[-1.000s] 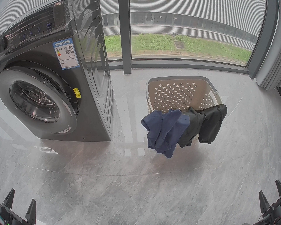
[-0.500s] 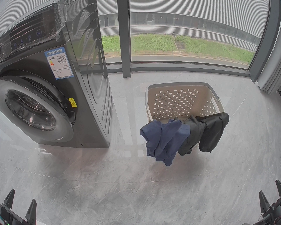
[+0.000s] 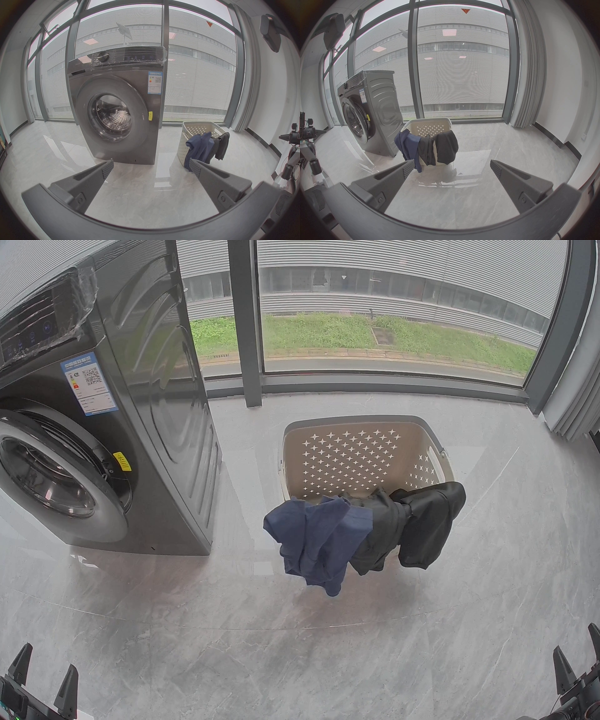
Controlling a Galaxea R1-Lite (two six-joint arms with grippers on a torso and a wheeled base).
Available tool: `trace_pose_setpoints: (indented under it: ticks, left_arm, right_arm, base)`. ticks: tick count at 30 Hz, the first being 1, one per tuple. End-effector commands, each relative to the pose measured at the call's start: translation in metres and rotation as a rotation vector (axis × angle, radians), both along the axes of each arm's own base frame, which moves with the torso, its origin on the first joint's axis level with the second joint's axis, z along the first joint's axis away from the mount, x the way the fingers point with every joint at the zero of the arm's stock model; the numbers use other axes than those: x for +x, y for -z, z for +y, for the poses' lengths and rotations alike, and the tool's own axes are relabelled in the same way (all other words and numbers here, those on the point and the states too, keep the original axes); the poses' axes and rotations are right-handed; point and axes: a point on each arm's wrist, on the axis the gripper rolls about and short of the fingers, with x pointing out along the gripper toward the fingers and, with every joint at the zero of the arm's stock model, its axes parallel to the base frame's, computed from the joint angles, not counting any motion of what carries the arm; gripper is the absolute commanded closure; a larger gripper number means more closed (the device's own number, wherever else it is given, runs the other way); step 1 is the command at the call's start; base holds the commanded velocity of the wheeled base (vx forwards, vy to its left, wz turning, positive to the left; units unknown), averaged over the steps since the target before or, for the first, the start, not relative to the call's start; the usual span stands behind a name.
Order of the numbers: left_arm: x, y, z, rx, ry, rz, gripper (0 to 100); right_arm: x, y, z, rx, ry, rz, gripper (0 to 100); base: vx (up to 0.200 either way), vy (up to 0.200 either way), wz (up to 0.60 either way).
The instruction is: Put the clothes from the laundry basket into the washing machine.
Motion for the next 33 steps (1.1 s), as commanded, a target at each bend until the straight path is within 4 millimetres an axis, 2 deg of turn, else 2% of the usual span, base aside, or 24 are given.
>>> trace_pose_setpoints:
  ticks: [1,4,16,22,33]
  left_arm:
    - [0.0004,0.0047,0.0,-0.001,-0.001,0.005,0]
    - [0.0004,0.0047,0.0,-0.001,-0.001,0.005,0]
    - [0.0005,0.0051,0.0,-0.001,-0.001,0.007,0]
    - [0.0004,0.0047,0.0,-0.001,0.0,0.005,0]
    - [0.0004,0.0047,0.0,-0.001,0.0,0.005,0]
  right_arm:
    - [0.0001,0.0052,0.0,0.0,-0.001,0.001,0]
    - [0.0001,0.0052,0.0,0.0,-0.001,0.001,0]
    - [0.0001,0.0052,0.0,-0.001,-0.001,0.001,0]
    - [0.0001,0.0051,0.0,0.0,-0.001,-0.001,0]
    - [0.0001,0.0052,0.0,0.0,-0.001,0.001,0]
  base:
    - [0.0,0.0,0.0]
    - [0.0,0.0,0.0]
    - [0.2,0.0,0.0]
    - [0.0,0.0,-0.4]
    - [0.2,0.0,0.0]
